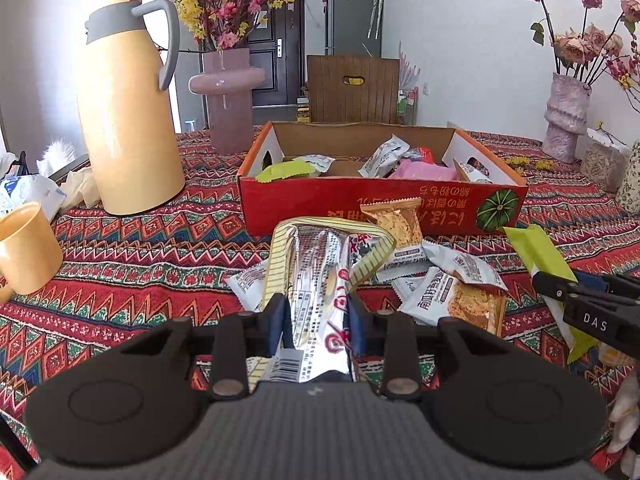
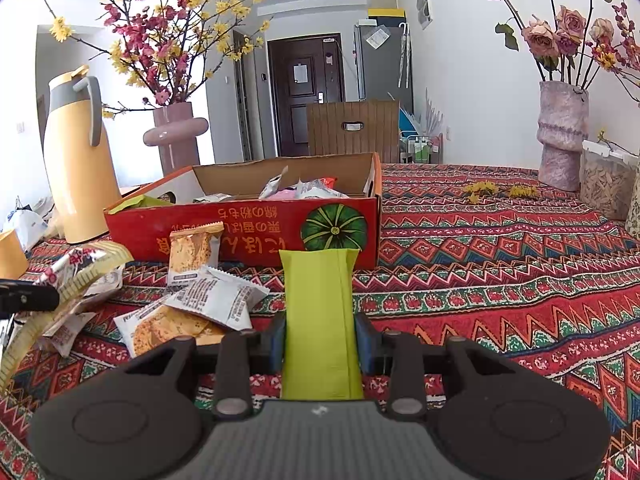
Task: Organize snacks
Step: 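Lift and carry the silver and green packets over the box with both tools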
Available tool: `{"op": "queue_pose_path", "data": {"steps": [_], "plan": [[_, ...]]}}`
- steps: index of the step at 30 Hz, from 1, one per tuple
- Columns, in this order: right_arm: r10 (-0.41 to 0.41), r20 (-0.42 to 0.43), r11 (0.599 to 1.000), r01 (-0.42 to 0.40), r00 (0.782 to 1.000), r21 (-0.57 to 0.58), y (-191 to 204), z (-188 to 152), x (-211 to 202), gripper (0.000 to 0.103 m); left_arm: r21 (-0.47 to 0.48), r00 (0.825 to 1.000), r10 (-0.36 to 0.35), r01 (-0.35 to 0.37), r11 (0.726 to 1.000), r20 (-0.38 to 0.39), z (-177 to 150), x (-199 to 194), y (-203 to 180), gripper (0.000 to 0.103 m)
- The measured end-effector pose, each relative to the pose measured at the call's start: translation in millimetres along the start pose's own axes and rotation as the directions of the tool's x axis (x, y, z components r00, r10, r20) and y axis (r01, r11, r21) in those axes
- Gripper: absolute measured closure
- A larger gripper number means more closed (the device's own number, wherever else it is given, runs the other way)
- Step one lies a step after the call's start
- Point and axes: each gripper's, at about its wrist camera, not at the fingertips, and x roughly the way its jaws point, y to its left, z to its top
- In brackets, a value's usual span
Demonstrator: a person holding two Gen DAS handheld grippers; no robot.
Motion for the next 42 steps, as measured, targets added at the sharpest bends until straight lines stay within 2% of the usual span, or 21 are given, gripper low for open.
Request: {"op": "queue_pose_path", "data": {"steps": [7, 19, 29, 42], "plan": [[0.007, 0.022, 1.0, -0.007, 1.0, 0.005, 2, 5, -6, 0.069, 0.006, 0.999, -0.008, 0.008, 1.0, 0.049, 19, -7, -3, 0.07], [0.025, 0.096, 1.0, -0.025, 0.995, -0.009, 13, 38, -11, 0.069, 0.009, 0.993, -0.012, 0.011, 1.0, 0.119, 58, -7, -11, 0.07], [0.012, 0.144, 1.0, -0.011, 0.99, -0.005, 14, 75, 2, 0.069, 0.004, 0.987, -0.013, 0.012, 1.0, 0.163, 93, 5, -16, 0.07], [0.007, 0.163, 1.0, -0.007, 0.987, -0.002, 19, 114, 33, 0.069, -0.024, 0.983, -0.01, 0.015, 1.0, 0.185, 129, 35, -16, 0.07]]}}
